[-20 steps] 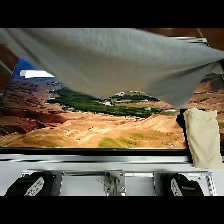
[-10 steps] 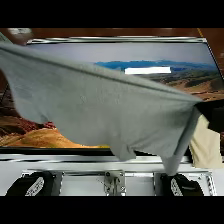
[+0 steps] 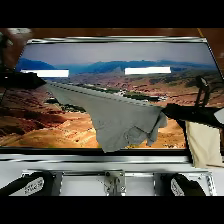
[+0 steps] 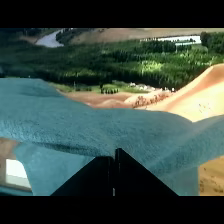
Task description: Fold the shirts.
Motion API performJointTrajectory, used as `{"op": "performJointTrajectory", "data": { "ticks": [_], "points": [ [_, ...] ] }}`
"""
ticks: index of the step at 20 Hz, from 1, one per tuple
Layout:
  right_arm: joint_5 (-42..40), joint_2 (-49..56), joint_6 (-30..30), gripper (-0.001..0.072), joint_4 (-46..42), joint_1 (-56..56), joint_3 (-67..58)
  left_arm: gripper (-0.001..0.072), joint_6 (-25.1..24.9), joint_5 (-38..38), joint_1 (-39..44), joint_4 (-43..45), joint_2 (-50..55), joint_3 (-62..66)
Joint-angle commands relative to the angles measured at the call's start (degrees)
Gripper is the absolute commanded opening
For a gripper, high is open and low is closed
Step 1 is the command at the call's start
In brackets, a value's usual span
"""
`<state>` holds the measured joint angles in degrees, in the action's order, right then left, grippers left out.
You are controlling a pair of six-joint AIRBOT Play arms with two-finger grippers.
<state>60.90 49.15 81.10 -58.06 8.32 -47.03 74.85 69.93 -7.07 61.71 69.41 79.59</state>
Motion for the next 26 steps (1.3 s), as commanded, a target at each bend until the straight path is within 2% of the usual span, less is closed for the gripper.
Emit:
{"op": "performJointTrajectory", "data": {
  "ticks": [1,3,6,7,8,9,10,12,15,16,17,18,22,26],
  "points": [
    [-16.6,11.1,-3.0,0.0059,7.6,0.0,2.9,0.0033,0.0,-2.4,0.3,-8.4,11.2,-0.7],
    [-20.0,17.5,-3.0,0.0059,10.5,0.0,2.9,0.0033,1.5,-2.4,1.0,-10.8,17.4,-0.8],
    [-20.9,24.7,-3.0,0.006,15.0,0.0,2.9,0.0041,7.4,-2.4,2.5,-10.8,24.2,-0.7],
    [-20.9,25.7,-3.0,0.0092,15.3,0.1,2.9,0.0165,9.1,-2.4,2.8,-10.8,25.5,-0.7],
    [-20.8,25.9,-3.2,0.0235,15.3,0.1,2.8,0.0403,10.9,-2.2,2.8,-10.8,26.1,-0.7],
    [-19.1,25.3,-4.1,0.0475,15.2,0.8,2.4,0.061,12.0,-1.4,2.5,-10.7,26.1,-0.4],
    [-15.6,24.4,-6.7,0.0555,14.8,2.0,1.4,0.0649,11.8,0.7,1.6,-10.7,25.9,0.4],
    [-4.1,21.5,-11.1,0.0555,10.5,5.7,-2.0,0.0648,11.1,7.1,-1.5,-10.4,25.1,3.1],
    [11.3,15.3,-10.9,0.0556,-2.9,12.4,-4.7,0.0645,9.8,14.1,-5.2,-8.6,21.5,3.3],
    [15.1,13.9,-10.3,0.0636,-6.8,14.3,-4.5,0.0646,9.6,15.0,-5.1,-7.0,20.0,1.9],
    [18.5,13.0,-10.1,0.0673,-9.2,16.2,-3.8,0.0648,8.9,15.0,-4.5,-6.7,18.2,-0.9],
    [20.7,12.6,-10.2,0.0672,-9.4,18.1,-2.4,0.0649,8.1,14.9,-3.6,-6.9,16.6,-4.3],
    [19.9,12.7,-10.5,0.0672,-5.0,19.6,6.1,0.0649,4.4,10.3,3.7,-11.4,14.0,-19.3],
    [15.4,12.7,-10.7,0.0672,-0.7,19.6,10.6,0.065,3.7,0.6,13.9,-16.3,14.6,-26.2]
  ]
}}
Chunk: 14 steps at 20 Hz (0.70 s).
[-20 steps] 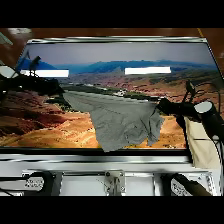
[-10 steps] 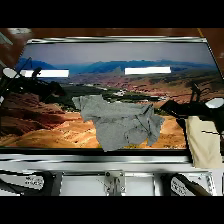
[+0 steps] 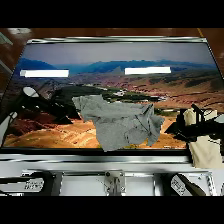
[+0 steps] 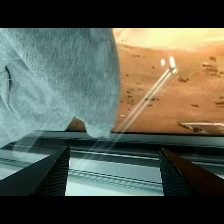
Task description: Fold the shirts.
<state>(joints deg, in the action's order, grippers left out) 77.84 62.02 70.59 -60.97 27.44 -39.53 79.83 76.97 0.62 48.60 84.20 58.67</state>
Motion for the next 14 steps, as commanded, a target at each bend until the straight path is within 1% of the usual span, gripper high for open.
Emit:
{"op": "performJointTrajectory", "data": {
  "ticks": [1,3,6,10,11,13,14],
  "points": [
    [-1.9,-0.2,-0.2,0.0672,2.2,0.5,3.2,0.065,-1.4,-8.5,8.6,-3.2,0.4,-5.5],
    [-1.9,-0.2,-0.9,0.0672,2.2,0.5,3.2,0.065,-1.4,-11.5,12.2,-4.3,1.9,-5.5],
    [-2.3,-0.2,-0.9,0.0672,2.1,0.5,3.2,0.0649,-1.4,-14.1,15.8,-8.3,4.6,-5.5],
    [-3.1,-0.2,-0.8,0.0672,2.1,0.5,3.2,0.0646,-1.4,-19.4,18.1,-12.1,7.5,-5.4],
    [-3.1,-0.2,-0.8,0.0672,2.1,0.5,3.2,0.0635,-1.4,-20.9,18.4,-13.0,7.9,-5.4],
    [-3.5,-0.2,-0.6,0.0672,2.2,0.5,3.4,0.0416,-1.4,-23.0,18.7,-14.0,8.7,-5.4],
    [-4.0,-0.2,-0.3,0.0672,1.9,-0.1,3.8,0.037,-1.4,-23.5,18.8,-14.2,9.2,-5.4]
  ]
}}
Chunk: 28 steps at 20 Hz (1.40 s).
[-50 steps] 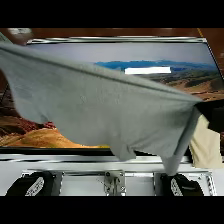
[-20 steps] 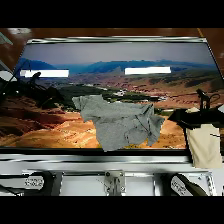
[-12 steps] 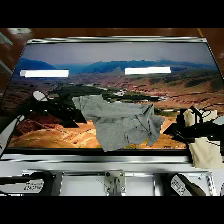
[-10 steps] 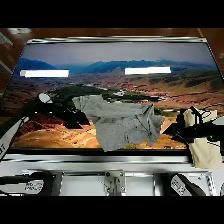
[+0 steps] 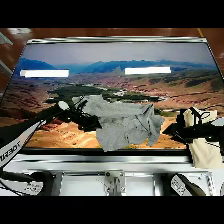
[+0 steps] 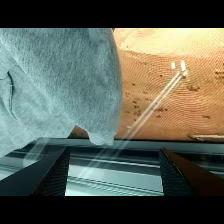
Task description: Fold the shirts.
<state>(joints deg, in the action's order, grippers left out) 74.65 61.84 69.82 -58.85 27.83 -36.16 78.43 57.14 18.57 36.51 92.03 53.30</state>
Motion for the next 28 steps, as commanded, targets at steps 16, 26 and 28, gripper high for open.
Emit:
{"op": "performJointTrajectory", "data": {
  "ticks": [16,26,28],
  "points": [
    [-12.0,9.3,9.0,0.0059,-3.5,-22.2,0.1,0.0032,-6.5,-0.5,-5.5,-2.0,-6.3,7.6],
    [-8.7,-24.9,9.7,0.0058,-23.5,-21.8,-43.7,0.0031,-10.7,2.2,-21.3,-1.4,-35.0,48.9],
    [-10.9,-28.6,12.5,0.0058,-24.2,-21.8,-52.3,0.0031,-10.7,2.2,-25.4,-1.4,-39.4,57.0]
  ]
}}
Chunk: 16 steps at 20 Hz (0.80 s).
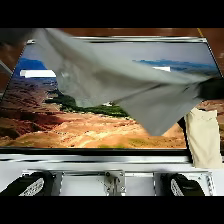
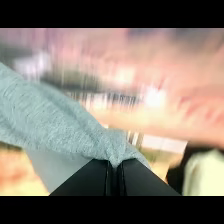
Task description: Fold the shirts.
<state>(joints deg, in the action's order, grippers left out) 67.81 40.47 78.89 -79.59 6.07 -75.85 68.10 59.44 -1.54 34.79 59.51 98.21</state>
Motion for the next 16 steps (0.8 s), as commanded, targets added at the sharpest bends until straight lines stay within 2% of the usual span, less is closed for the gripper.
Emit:
{"op": "performJointTrajectory", "data": {
  "ticks": [1,3,4,11,16],
  "points": [
    [-4.0,-8.3,3.9,0.0058,-3.5,0.0,-16.3,0.0031,0.5,-0.1,-7.6,1.1,-9.1,14.9],
    [-3.6,-9.5,6.2,0.0058,-3.5,0.0,-21.3,0.0031,6.1,0.0,-11.2,7.0,-12.8,17.0],
    [-2.6,-9.6,6.7,0.0058,-3.5,0.0,-23.2,0.0031,6.6,0.2,-12.4,10.4,-14.6,17.0],
    [12.8,-8.5,8.3,0.0058,-4.5,0.0,-25.9,0.0032,7.6,11.8,-13.2,25.7,-18.3,16.8],
    [29.5,0.8,12.0,0.0058,-3.3,-0.1,-24.1,0.0031,7.4,12.8,-13.2,34.4,-16.0,9.6]
  ]
}}
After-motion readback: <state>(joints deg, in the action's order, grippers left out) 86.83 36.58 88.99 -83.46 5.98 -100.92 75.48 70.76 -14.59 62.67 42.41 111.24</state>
